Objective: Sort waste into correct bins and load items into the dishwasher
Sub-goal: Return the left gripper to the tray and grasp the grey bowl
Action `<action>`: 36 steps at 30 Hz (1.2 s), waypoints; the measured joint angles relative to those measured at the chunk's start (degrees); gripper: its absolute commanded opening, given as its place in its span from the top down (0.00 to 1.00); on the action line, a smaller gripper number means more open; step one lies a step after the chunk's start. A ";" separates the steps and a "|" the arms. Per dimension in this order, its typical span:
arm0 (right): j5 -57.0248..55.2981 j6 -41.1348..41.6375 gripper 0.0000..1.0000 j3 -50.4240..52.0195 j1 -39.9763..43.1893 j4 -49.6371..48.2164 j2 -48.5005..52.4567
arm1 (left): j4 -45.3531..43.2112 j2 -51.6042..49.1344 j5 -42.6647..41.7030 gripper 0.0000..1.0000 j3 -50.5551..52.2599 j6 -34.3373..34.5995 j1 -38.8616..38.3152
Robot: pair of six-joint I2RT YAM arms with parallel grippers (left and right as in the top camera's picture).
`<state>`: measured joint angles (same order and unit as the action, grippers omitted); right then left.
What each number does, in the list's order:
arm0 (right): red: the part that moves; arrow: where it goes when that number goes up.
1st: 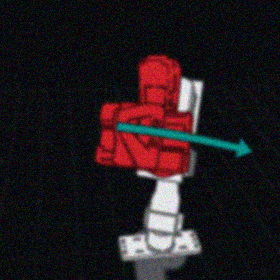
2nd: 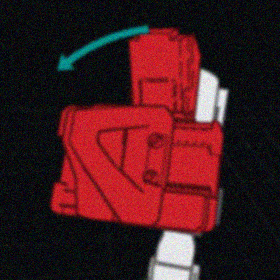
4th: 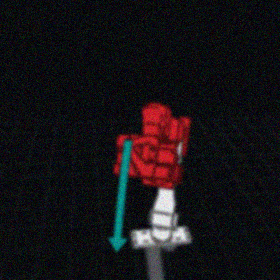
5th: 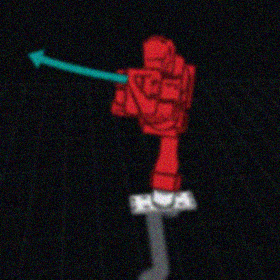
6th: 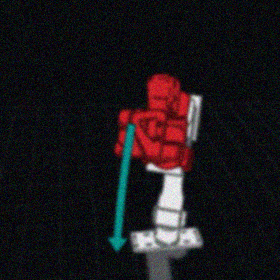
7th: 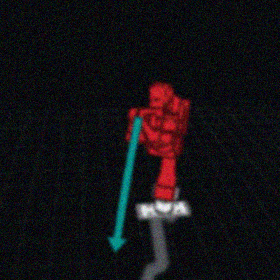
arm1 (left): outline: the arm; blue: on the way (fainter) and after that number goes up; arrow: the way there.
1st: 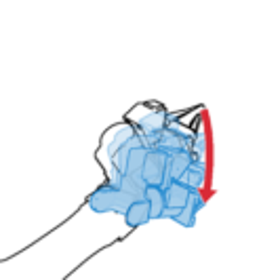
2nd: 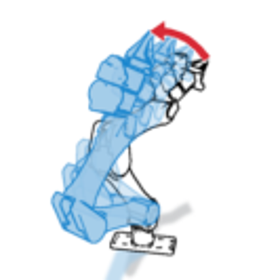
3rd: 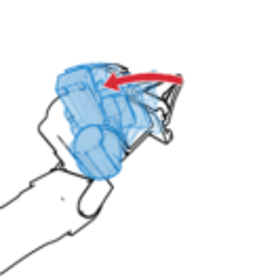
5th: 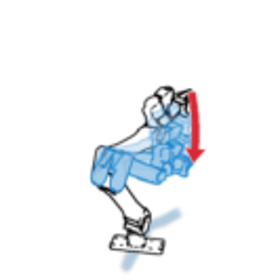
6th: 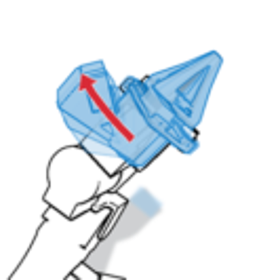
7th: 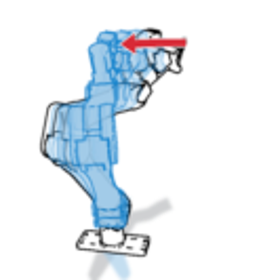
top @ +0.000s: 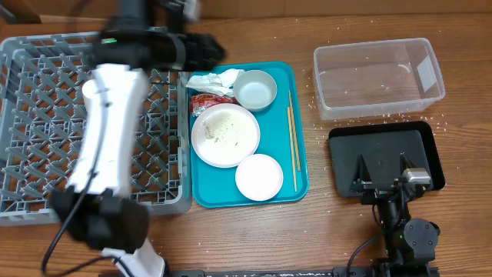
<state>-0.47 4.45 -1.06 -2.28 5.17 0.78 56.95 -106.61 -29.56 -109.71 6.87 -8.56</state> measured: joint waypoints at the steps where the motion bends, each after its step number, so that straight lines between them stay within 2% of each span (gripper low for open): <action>1: -0.02 0.00 0.00 0.00 -0.02 0.00 0.02 | -0.42 -1.77 2.43 0.32 0.13 0.04 -2.60; 5: 0.00 0.00 0.00 0.00 -0.02 -0.02 0.00 | -3.30 -8.39 14.08 0.28 0.61 0.57 -11.41; 9: 0.00 0.00 0.00 0.00 0.00 -0.02 0.00 | -8.11 -13.81 22.40 0.26 0.70 0.39 -16.65; 15: -0.02 0.00 0.00 0.00 -0.02 0.00 0.00 | -12.74 -19.43 29.24 0.27 0.70 -3.04 -21.00; 22: -0.02 0.02 0.00 0.00 -0.02 0.00 0.00 | -12.87 -25.03 32.89 0.34 0.72 -4.33 -22.86; 25: 0.00 0.00 0.00 0.00 -0.02 0.00 0.00 | -12.87 -26.32 33.48 0.42 0.72 -4.33 -22.82; 27: -0.02 0.02 0.00 0.00 -0.02 -0.02 0.00 | -12.92 -26.51 33.75 0.51 0.72 -4.39 -22.82; 29: -0.02 0.00 0.00 0.00 -0.02 -0.02 0.00 | -13.35 -26.51 33.92 0.65 0.72 -4.44 -22.82; 33: 0.00 0.02 0.00 0.00 -0.02 -0.02 0.00 | -13.73 -26.51 34.16 0.82 0.72 -5.25 -22.82; 36: 0.00 0.02 0.00 0.00 -0.02 0.00 0.00 | -13.70 -26.51 34.18 0.89 0.72 -5.53 -22.82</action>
<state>-0.47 4.47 -1.06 -2.31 5.17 0.78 43.24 -133.12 4.62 -108.99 1.34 -31.38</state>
